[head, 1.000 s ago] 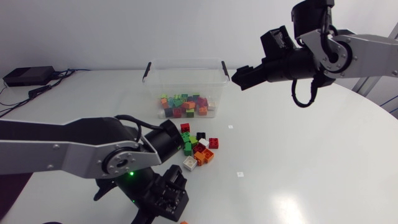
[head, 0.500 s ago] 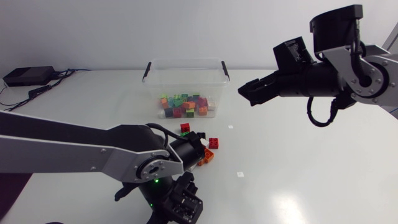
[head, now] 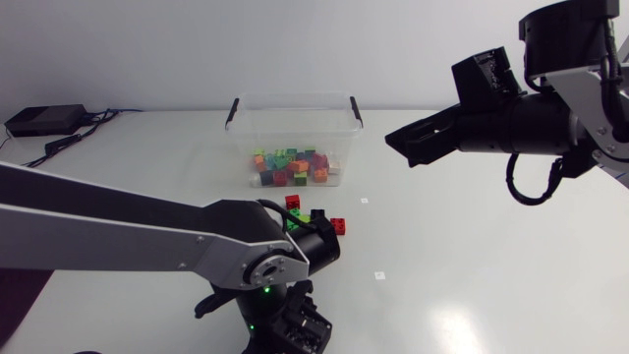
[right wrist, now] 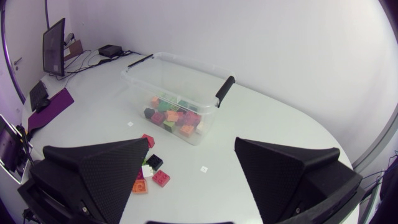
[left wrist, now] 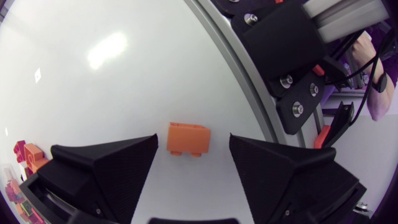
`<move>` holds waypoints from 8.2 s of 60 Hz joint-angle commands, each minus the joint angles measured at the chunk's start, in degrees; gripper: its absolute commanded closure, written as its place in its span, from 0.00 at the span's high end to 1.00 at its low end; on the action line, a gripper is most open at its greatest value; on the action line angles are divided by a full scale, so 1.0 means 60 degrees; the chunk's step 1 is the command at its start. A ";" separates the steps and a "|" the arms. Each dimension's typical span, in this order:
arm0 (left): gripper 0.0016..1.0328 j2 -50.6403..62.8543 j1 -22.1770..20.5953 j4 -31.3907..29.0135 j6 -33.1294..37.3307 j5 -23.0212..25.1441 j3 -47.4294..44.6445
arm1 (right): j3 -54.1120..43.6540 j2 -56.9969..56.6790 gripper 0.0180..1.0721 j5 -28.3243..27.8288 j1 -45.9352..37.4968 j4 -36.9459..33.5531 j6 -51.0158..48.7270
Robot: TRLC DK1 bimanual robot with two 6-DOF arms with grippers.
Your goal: Place the duplo bricks in the container
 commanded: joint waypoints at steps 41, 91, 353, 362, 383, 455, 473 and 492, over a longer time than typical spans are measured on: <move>0.17 0.0263 -0.0204 0.0143 -0.0599 0.0056 0.0059 | -0.0894 -0.0659 0.95 0.0409 0.0541 -0.0495 0.0050; 0.07 -0.2432 0.3810 0.1462 -0.2152 0.0115 0.2096 | 0.1025 0.5259 0.95 0.1859 0.2152 -0.0714 0.2496; 0.93 0.1933 0.4894 0.8054 -0.4804 -0.0076 0.0323 | 0.6401 0.5904 0.27 0.2767 0.1376 -0.3205 0.3053; 0.90 0.1947 0.4864 0.8068 -0.4804 0.0144 0.0352 | 0.7031 0.6416 0.27 0.2694 0.1405 -0.3161 0.3067; 0.65 0.2065 0.4674 0.8112 -0.4847 0.0642 0.0338 | 0.8276 0.7398 0.28 0.2504 0.1552 -0.2897 0.3111; 0.22 -0.0426 0.5216 0.7116 -0.4086 0.1272 -0.1728 | 1.2949 1.1089 0.30 0.2489 0.1405 -0.3659 0.3155; 0.22 -0.1715 0.5743 0.6193 -0.4159 0.1360 -0.1098 | 1.4194 1.1602 0.95 0.2504 0.1346 -0.4992 0.3316; 0.22 -0.2213 0.6388 0.5197 -0.4862 0.1609 0.0909 | 1.2070 0.9507 0.95 0.2460 0.1288 -0.4757 0.3302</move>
